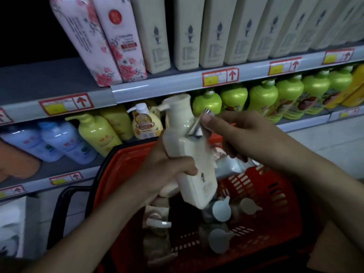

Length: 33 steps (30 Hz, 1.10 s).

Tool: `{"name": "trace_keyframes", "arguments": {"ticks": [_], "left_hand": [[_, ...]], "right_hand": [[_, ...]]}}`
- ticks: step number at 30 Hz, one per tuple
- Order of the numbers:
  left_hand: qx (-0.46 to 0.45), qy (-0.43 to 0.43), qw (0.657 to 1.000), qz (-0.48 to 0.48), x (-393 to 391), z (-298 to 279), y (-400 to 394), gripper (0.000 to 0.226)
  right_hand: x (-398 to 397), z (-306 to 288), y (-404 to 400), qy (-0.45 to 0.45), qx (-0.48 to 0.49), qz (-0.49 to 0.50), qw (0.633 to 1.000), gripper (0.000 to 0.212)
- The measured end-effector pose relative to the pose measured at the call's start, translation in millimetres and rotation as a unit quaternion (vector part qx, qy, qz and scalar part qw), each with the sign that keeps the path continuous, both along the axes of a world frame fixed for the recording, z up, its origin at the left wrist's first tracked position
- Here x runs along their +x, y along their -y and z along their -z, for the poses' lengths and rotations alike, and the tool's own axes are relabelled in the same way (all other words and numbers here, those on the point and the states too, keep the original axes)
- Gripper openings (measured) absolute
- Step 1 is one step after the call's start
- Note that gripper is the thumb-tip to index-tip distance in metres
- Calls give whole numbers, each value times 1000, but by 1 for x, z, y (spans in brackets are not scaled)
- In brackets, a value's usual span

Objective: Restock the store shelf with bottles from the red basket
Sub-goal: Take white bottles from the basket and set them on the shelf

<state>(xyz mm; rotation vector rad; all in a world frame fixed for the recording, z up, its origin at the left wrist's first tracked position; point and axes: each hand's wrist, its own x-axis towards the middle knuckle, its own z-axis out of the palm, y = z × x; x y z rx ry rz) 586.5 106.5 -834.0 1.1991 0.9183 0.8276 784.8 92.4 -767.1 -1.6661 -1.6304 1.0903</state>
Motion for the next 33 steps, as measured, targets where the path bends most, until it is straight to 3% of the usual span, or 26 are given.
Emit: {"name": "trace_keyframes", "arguments": {"ticks": [3, 5, 7, 9, 11, 12, 14, 16, 23, 28, 33], "left_hand": [[-36, 137, 990, 4, -26, -34, -7, 42], [-14, 168, 986, -9, -43, -49, -8, 36], [13, 176, 984, -22, -58, -60, -7, 40], [29, 171, 984, -41, -67, -69, -3, 61], [65, 111, 990, -66, -74, -76, 3, 65], [101, 41, 991, -79, -78, -79, 6, 60], [175, -124, 971, -105, -87, -85, 13, 55], [195, -200, 951, -134, -97, -91, 20, 51], [219, -131, 939, -230, -132, -166, 20, 48], [311, -90, 893, -312, -172, -249, -18, 50], [399, -149, 830, -360, -205, -317, -80, 49]], "right_hand": [[-11, 6, 3, -67, -29, -92, 993, 49], [-27, 11, 7, -82, -15, -160, 984, 46], [-44, 13, 9, -133, 2, -158, 978, 47], [-58, 14, 11, -181, 15, -143, 973, 45], [-71, 12, 12, -214, 19, -130, 968, 42], [-76, 11, 13, -218, 25, -117, 968, 43], [-85, 6, 12, -215, 45, -75, 973, 46], [-93, -4, 8, -214, 59, -36, 974, 48], [-140, -89, -18, -226, 141, -53, 962, 78], [-196, -177, -62, -220, 285, -77, 930, 65], [-250, -253, -131, -155, 375, -84, 910, 50]]}}
